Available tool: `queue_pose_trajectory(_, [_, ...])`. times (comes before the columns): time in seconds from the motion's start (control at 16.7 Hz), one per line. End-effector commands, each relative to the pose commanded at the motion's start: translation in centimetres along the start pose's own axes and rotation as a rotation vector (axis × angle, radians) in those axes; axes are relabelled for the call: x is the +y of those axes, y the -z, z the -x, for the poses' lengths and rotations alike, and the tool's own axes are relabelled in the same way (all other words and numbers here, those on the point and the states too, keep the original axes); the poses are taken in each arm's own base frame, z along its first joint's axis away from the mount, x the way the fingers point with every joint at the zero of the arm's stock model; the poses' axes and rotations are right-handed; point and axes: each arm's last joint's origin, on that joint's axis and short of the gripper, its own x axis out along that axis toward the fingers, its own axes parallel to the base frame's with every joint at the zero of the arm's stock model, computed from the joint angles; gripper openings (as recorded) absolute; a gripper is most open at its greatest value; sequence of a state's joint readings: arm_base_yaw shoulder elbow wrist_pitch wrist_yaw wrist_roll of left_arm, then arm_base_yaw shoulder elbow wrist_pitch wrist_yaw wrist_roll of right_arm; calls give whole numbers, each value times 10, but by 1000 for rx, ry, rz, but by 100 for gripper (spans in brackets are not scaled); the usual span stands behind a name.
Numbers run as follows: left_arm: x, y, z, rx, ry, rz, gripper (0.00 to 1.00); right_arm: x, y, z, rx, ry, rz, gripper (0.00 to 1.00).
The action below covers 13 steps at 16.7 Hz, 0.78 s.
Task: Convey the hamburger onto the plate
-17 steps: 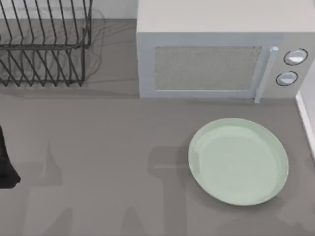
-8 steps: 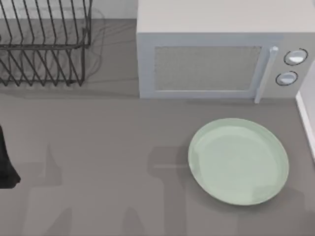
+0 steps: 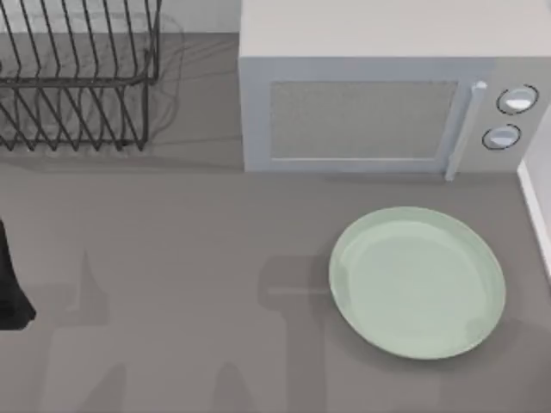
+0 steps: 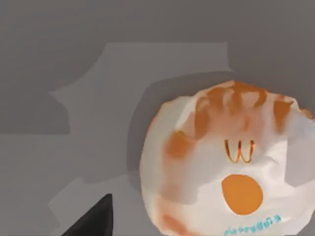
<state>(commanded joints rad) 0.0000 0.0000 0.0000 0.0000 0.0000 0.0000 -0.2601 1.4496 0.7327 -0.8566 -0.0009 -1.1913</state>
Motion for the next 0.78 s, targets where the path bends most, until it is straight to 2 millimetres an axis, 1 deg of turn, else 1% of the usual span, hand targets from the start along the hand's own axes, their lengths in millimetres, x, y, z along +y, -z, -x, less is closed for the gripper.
queue_pose_trajectory(0.24, [0,0,0,0,0,0,100,-1,0,-39,-4,9,0,100])
queue_pose_trajectory(0.36, [0,0,0,0,0,0,100,1,1,-51,-2,4,1,100])
queue_pose_trajectory(0.42, [0,0,0,0,0,0,100,2,1,-54,-1,2,1,100])
queue_pose_trajectory(0.66, [0,0,0,0,0,0,100,2,1,-54,-1,1,1,100])
queue_pose_trajectory(0.78, [0,0,0,0,0,0,100,2,1,-54,-1,1,1,85])
